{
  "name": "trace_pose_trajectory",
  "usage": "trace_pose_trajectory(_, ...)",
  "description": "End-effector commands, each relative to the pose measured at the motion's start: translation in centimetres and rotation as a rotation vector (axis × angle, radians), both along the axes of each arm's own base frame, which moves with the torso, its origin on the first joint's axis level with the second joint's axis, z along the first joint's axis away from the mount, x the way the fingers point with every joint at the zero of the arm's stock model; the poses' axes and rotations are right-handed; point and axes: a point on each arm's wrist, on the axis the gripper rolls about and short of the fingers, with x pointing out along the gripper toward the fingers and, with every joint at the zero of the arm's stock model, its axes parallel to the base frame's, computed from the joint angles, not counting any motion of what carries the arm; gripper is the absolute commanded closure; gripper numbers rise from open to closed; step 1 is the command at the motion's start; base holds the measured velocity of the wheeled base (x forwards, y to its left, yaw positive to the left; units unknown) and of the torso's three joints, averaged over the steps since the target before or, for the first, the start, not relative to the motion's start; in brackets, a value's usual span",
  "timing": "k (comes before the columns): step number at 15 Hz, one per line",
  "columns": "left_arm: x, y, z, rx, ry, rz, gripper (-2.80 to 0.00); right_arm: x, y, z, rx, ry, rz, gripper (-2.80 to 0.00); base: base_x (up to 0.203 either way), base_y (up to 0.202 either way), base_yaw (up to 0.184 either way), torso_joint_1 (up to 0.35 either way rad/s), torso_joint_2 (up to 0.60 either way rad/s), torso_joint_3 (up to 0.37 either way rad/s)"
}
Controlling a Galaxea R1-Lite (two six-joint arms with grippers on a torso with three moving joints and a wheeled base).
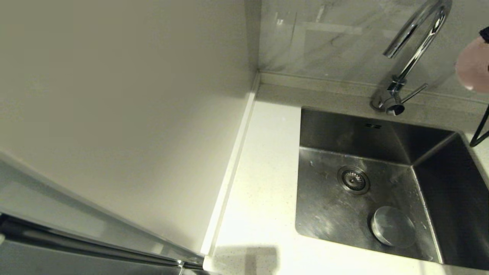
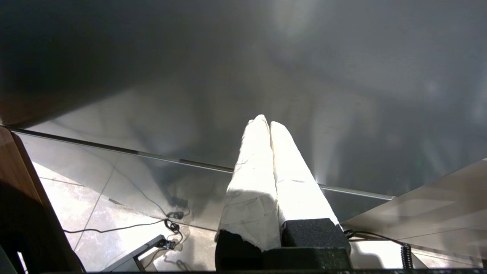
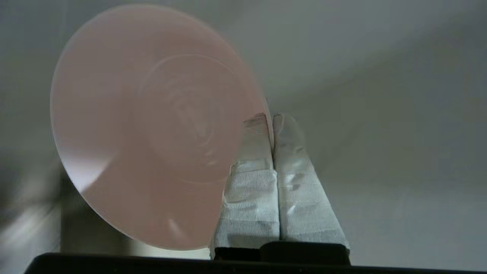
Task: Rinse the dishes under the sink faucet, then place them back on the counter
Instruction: Put a bowl back to the table from the sink
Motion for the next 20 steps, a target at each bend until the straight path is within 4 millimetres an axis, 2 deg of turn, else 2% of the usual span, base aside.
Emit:
trace_pose_trajectory(1, 0.0, 0.0, -0.1, 0.000, 0.002, 0.000, 0.00, -4.1, -1.9, 1.8, -0.367, -0.177, 0.126, 0.00, 0.000, 0.000, 0.000, 0.000, 0.00, 0.000)
trace_pose_trajectory(3, 0.0, 0.0, -0.1, 0.000, 0.004, 0.000, 0.00, -6.4, -4.0, 1.5, -0.605, -0.194, 0.186, 0.00, 0.000, 0.000, 0.000, 0.000, 0.00, 0.000)
trace_pose_trajectory(5, 0.0, 0.0, -0.1, 0.000, 0.002, 0.000, 0.00, -8.0, -5.3, 1.5, -0.797, -0.170, 0.271, 0.00, 0.000, 0.000, 0.000, 0.000, 0.00, 0.000)
trace_pose_trajectory(6, 0.0, 0.0, -0.1, 0.000, 0.002, 0.000, 0.00, -8.7, -5.9, 1.6, -0.850, -0.155, 0.282, 0.00, 0.000, 0.000, 0.000, 0.000, 0.00, 0.000)
trace_pose_trajectory(8, 0.0, 0.0, -0.1, 0.000, 0.002, 0.000, 0.00, -9.5, -5.9, 2.9, -0.876, -0.199, 0.307, 0.00, 0.000, 0.000, 0.000, 0.000, 0.00, 0.000)
trace_pose_trajectory(9, 0.0, 0.0, -0.1, 0.000, 0.004, 0.000, 0.00, -9.5, -5.9, 2.8, -0.877, -0.191, 0.313, 0.00, 0.000, 0.000, 0.000, 0.000, 0.00, 0.000)
trace_pose_trajectory(10, 0.0, 0.0, -0.1, 0.000, 0.003, 0.000, 0.00, -9.5, -6.1, 1.7, -0.862, -0.150, 0.326, 0.00, 0.000, 0.000, 0.000, 0.000, 0.00, 0.000)
trace_pose_trajectory(12, 0.0, 0.0, -0.1, 0.000, 0.003, 0.000, 0.00, -9.5, -6.7, -2.6, -0.774, -0.011, 0.355, 0.00, 0.000, 0.000, 0.000, 0.000, 0.00, 0.000)
trace_pose_trajectory(13, 0.0, 0.0, -0.1, 0.000, 0.002, 0.000, 0.00, -9.6, -6.8, -4.0, -0.739, 0.027, 0.346, 0.00, 0.000, 0.000, 0.000, 0.000, 0.00, 0.000)
trace_pose_trajectory(15, 0.0, 0.0, -0.1, 0.000, 0.004, 0.000, 0.00, -8.8, -7.0, -4.5, -0.615, 0.071, 0.279, 0.00, 0.000, 0.000, 0.000, 0.000, 0.00, 0.000)
trace_pose_trajectory(18, 0.0, 0.0, -0.1, 0.000, 0.004, 0.000, 0.00, -6.6, -8.4, -4.9, -0.182, 0.341, 0.165, 0.00, 0.000, 0.000, 0.000, 0.000, 0.00, 0.000)
trace_pose_trajectory(20, 0.0, 0.0, -0.1, 0.000, 0.002, 0.000, 0.00, -6.3, -8.8, -4.9, 0.139, 0.539, 0.103, 0.00, 0.000, 0.000, 0.000, 0.000, 0.00, 0.000)
